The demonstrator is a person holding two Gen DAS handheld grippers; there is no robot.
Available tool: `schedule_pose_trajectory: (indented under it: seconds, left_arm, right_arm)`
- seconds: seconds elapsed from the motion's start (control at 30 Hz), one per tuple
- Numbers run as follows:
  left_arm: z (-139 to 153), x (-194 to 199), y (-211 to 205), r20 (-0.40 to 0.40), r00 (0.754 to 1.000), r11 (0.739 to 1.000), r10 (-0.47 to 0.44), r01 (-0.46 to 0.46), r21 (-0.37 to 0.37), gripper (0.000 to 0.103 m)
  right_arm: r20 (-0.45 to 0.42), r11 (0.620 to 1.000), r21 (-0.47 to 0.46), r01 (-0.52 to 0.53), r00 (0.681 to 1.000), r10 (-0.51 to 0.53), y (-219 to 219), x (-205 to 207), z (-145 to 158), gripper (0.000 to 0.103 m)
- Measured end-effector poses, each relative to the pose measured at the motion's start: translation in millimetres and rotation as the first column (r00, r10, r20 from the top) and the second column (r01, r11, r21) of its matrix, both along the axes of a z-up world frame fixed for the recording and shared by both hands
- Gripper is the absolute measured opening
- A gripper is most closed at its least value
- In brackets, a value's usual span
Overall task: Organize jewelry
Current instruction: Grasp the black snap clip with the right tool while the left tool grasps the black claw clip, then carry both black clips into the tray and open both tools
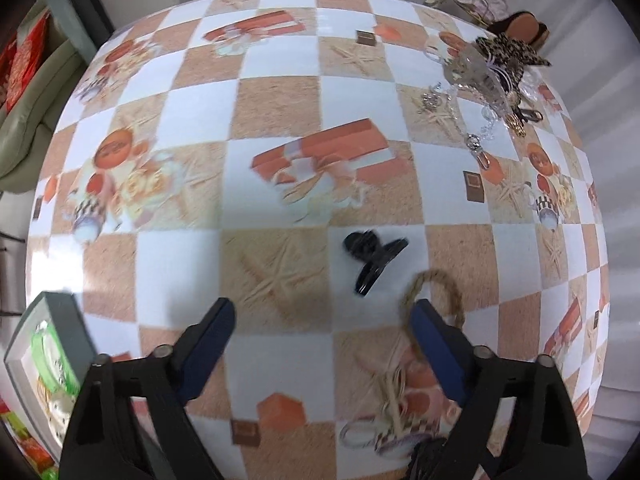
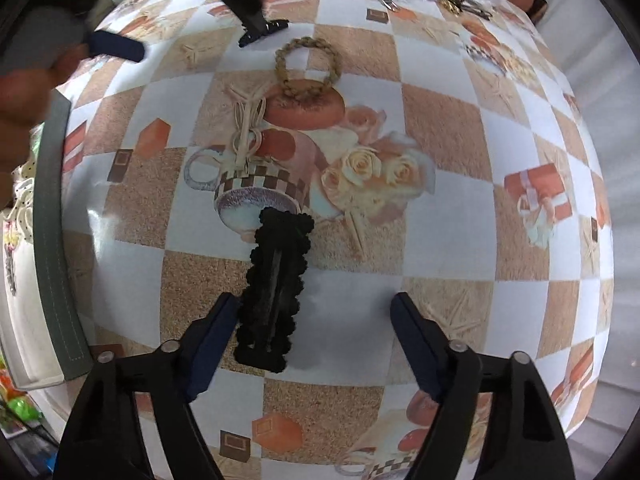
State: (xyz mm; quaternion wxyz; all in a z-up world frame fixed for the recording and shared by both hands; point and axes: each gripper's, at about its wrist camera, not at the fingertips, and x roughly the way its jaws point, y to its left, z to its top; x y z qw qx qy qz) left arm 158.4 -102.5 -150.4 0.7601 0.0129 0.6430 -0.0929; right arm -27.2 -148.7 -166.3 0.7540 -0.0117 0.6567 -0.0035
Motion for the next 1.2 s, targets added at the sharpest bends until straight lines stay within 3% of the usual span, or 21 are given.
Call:
schedule_pose_trajectory:
  seconds: [0.1, 0.2, 0.37, 0.43, 0.53, 0.6, 0.67, 0.77, 1.2]
  left_arm:
    - [-5, 7, -8, 0.010, 1.000, 1.000, -0.016, 0.016, 0.006, 0.091]
    - [-12, 15, -12, 0.000, 1.000, 1.000, -0.015, 0.015, 0.009, 0.082]
    - [-16, 20, -18, 0.025, 0.999, 0.999, -0.036, 0.035, 0.030, 0.079]
    - [-16, 20, -21, 0.034, 0.998, 0.998, -0.049, 0.047, 0.040, 0.077]
    - [-15, 20, -23, 0.047, 0.998, 0.998, -0.045, 0.043, 0.039, 0.066]
    - [-12, 22, -32, 0.055, 0.997, 0.998, -0.046, 0.044, 0.040, 0.044]
    - [-10, 22, -35, 0.056, 0.997, 0.998, -0.050, 0.048, 0.035, 0.032]
    - [-6, 21, -33, 0.067, 0.997, 0.999, -0.048, 0.047, 0.013, 0.028]
    - [37, -27, -6, 0.101, 0.994, 0.998, -0.038, 0.043, -0.046, 0.028]
  right_arm:
    - [0.009, 1.000, 0.003, -0.007, 1.000, 0.007, -2, -2, 2, 0.068]
    - [0.013, 1.000, 0.006, -0.011, 1.000, 0.011, -5, -3, 3, 0.060]
    - [0.014, 1.000, 0.007, -0.026, 1.000, 0.026, -7, -3, 1, 0.055]
    - [0.014, 1.000, 0.008, -0.024, 1.000, 0.024, -6, -3, 2, 0.044]
    - [0.009, 1.000, 0.014, -0.025, 1.000, 0.025, -7, -2, 3, 0.035]
    - [0.004, 1.000, 0.021, -0.023, 1.000, 0.023, -15, 0, 9, 0.034]
    - [0.000, 0.999, 0.038, -0.017, 1.000, 0.017, -22, 5, 8, 0.033]
    - [-0.007, 0.997, 0.076, 0.005, 1.000, -0.004, -36, 12, 8, 0.033]
    - [-0.031, 0.969, 0.218, 0.119, 0.993, -0.114, -84, 19, 23, 0.033]
